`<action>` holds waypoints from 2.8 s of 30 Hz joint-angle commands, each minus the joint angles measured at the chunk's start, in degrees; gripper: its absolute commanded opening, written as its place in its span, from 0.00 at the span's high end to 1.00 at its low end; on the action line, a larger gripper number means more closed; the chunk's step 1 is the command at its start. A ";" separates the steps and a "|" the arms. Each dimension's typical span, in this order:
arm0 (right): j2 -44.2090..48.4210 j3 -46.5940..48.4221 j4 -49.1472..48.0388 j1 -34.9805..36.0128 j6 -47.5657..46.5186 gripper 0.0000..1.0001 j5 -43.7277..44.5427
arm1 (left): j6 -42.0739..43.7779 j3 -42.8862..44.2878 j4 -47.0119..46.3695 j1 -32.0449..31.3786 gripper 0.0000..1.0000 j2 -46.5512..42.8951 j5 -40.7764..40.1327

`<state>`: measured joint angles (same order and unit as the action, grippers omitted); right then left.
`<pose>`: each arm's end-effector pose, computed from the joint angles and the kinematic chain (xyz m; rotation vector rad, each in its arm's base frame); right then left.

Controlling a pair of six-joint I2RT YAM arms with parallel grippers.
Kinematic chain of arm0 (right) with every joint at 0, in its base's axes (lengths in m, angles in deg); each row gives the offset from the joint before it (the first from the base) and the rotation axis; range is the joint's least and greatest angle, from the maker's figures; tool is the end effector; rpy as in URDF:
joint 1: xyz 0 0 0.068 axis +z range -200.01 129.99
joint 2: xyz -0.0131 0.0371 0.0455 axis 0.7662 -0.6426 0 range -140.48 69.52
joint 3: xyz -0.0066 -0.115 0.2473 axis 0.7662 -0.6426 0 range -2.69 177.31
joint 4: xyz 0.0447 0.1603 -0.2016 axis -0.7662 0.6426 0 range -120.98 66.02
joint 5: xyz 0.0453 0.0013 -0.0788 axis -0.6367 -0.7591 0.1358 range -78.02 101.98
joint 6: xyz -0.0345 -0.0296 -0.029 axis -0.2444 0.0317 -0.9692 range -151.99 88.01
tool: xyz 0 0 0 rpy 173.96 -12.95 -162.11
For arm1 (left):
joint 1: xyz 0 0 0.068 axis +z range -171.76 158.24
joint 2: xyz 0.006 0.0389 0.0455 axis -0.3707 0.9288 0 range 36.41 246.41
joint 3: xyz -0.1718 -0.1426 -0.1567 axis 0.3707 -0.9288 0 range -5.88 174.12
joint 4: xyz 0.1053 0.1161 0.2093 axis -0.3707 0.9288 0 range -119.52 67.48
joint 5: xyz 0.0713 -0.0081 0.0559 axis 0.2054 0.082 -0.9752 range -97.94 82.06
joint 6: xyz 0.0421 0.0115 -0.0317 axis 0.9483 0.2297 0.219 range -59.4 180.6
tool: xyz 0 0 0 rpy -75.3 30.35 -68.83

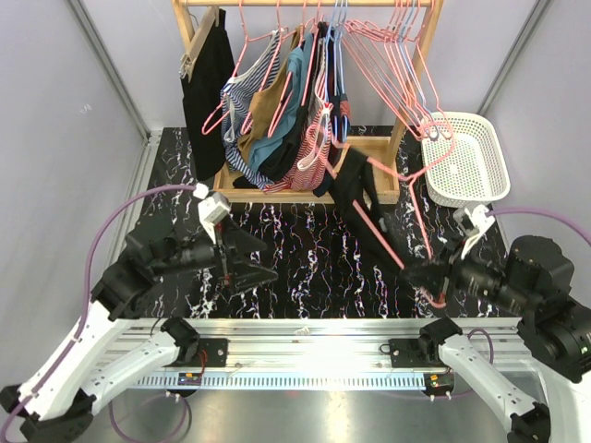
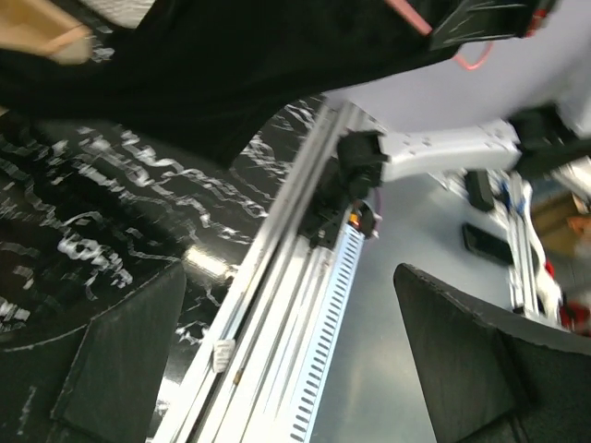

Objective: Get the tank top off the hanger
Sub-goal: Grab a hanger with a tank top on it with the right arm, then remove the tank top from the hanger

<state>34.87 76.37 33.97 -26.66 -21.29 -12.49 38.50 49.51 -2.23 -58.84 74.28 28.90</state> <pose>0.0268 0.0276 0.4406 -0.5084 1.9138 0.8036 0.0894 -0.0944 0.3892 0.7456 1.7427 -1.2880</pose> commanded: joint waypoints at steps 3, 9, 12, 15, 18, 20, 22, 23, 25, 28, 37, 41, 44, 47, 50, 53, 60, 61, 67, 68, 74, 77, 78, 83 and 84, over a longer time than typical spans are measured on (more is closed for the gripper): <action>4.94 0.30 5.54 0.11 2.66 1.00 -21.21 | 6.63 0.42 -6.10 -12.62 0.01 4.92 0.62; 3.99 0.82 1.76 0.20 3.63 1.00 -27.90 | 10.77 0.06 -10.85 -27.69 0.01 9.85 -17.04; 3.19 0.83 0.80 0.20 3.98 1.00 -29.49 | 10.16 -1.42 -14.97 -28.22 0.01 8.28 -24.96; 3.01 0.91 0.89 0.11 3.80 1.00 -29.76 | 10.68 -4.76 -21.99 -29.63 0.01 5.64 -31.46; 4.41 -1.80 -2.53 0.11 7.13 1.00 -32.91 | 11.47 -7.39 -27.17 -30.33 0.01 5.20 -35.43; 5.12 -3.73 -5.26 0.11 9.15 1.00 -32.75 | 11.74 -8.46 -30.09 -30.68 0.01 5.55 -36.05; 5.56 -4.62 -6.14 0.11 9.60 1.00 -32.57 | 11.56 -10.21 -35.09 -30.95 0.01 5.64 -35.96; 5.82 -5.93 -6.58 0.20 10.39 1.00 -32.83 | 11.47 -10.74 -36.76 -30.95 0.01 5.81 -35.53; 6.26 -7.95 -7.99 0.11 11.18 1.00 -33.19 | 11.56 -11.10 -40.29 -31.12 0.01 6.43 -34.39; 5.91 -9.01 -7.29 0.11 10.57 1.00 -32.05 | 11.74 -9.61 -41.88 -31.30 0.01 8.27 -32.80; 3.19 -9.71 3.25 0.11 4.07 1.00 -19.83 | 11.21 -9.07 -30.81 -31.21 0.88 3.38 -48.57; 4.59 -12.44 3.17 0.29 4.68 1.00 -21.41 | 12.00 -10.92 -27.47 -31.12 0.95 -4.02 -58.53; 5.47 -14.11 2.47 0.38 5.21 1.00 -25.34 | 13.58 -11.36 -25.71 -31.12 1.00 -8.06 -64.51; 6.53 -14.65 2.11 1.43 5.56 1.00 -29.58 | 14.28 -10.22 -22.28 -31.12 1.00 -9.65 -70.84; 7.50 -11.31 4.47 1.69 4.51 1.00 -30.10 | 12.62 -8.65 -15.37 -31.12 1.00 -10.62 -77.51; 7.93 -7.71 6.15 1.96 2.93 1.00 -30.29 | 10.34 -8.03 -10.09 -31.04 1.00 -13.51 -83.50; 8.99 -8.92 8.26 3.36 3.45 1.00 -34.17 | 8.83 -8.03 -7.69 -31.12 1.00 -24.32 -90.37; 8.90 -9.28 8.87 3.71 3.63 1.00 -32.15 | 9.36 -7.68 -7.95 -31.12 1.00 -25.20 -90.19; 9.08 -13.94 8.70 5.56 5.30 1.00 -34.06 | 13.57 -5.57 -10.59 -31.12 1.00 -21.00 -89.75; 9.43 -13.94 9.31 5.82 5.30 1.00 -34.59 | 14.19 -5.13 -11.63 -31.04 1.00 -20.30 -90.45; 10.31 -13.94 9.67 8.02 5.12 1.00 -35.56 | 19.73 -3.63 -16.74 -31.04 1.00 -19.06 -95.19; 10.83 -12.28 9.41 8.64 4.16 1.00 -37.04 | 19.92 -2.67 -13.95 -31.12 1.00 -18.80 -98.53; 11.01 -10.62 9.58 8.64 3.28 1.00 -37.14 | 18.43 -2.58 -12.97 -31.12 1.00 -18.88 -98.71; 11.19 -7.18 9.93 8.64 1.43 1.00 -37.67 | 12.62 -1.78 -4.97 -31.12 1.00 -16.69 -95.83; 11.19 -6.91 9.85 8.64 1.26 1.00 -37.76 | 10.79 -1.70 -4.18 -31.12 1.00 -15.29 -92.51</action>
<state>44.29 66.25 38.74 -19.73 -18.36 -43.31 51.13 44.20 -8.05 -91.12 57.41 -54.40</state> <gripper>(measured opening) 0.073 0.012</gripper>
